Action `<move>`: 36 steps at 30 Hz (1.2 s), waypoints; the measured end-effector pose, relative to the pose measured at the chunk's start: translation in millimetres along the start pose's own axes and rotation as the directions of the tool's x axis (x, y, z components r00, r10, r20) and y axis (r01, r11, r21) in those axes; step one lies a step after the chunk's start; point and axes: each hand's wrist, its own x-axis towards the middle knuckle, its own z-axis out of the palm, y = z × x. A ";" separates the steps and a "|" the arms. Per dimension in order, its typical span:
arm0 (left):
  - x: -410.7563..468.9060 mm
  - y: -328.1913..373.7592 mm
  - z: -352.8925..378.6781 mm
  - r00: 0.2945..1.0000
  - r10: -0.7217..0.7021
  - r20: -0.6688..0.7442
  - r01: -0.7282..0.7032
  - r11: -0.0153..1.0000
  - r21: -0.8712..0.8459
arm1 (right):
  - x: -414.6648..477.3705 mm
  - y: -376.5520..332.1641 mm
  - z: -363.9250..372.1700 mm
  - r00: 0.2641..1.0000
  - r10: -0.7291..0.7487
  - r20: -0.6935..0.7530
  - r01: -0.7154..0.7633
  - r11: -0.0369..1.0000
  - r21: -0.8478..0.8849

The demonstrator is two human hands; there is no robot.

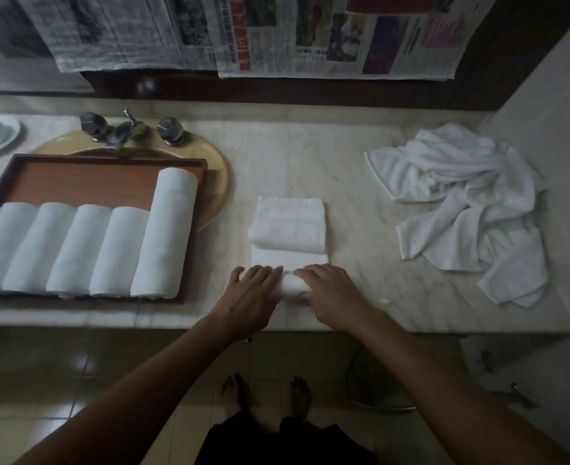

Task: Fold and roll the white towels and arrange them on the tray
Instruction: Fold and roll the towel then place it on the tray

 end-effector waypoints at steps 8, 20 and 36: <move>-23.0 19.5 1.2 0.998 -0.062 -0.020 0.056 0.976 -0.209 | -10.9 -11.3 -22.1 0.961 0.088 0.262 -0.127 0.983 0.134; -23.0 28.5 2.5 0.989 -0.135 -0.061 0.106 0.932 -0.347 | 138.7 4.0 -3.6 0.941 0.253 0.223 -0.242 0.967 -0.077; -21.6 18.0 10.3 0.992 -0.123 -0.038 0.100 0.922 -0.374 | 165.4 -1.3 22.6 0.996 0.067 -0.065 -0.073 0.994 -0.083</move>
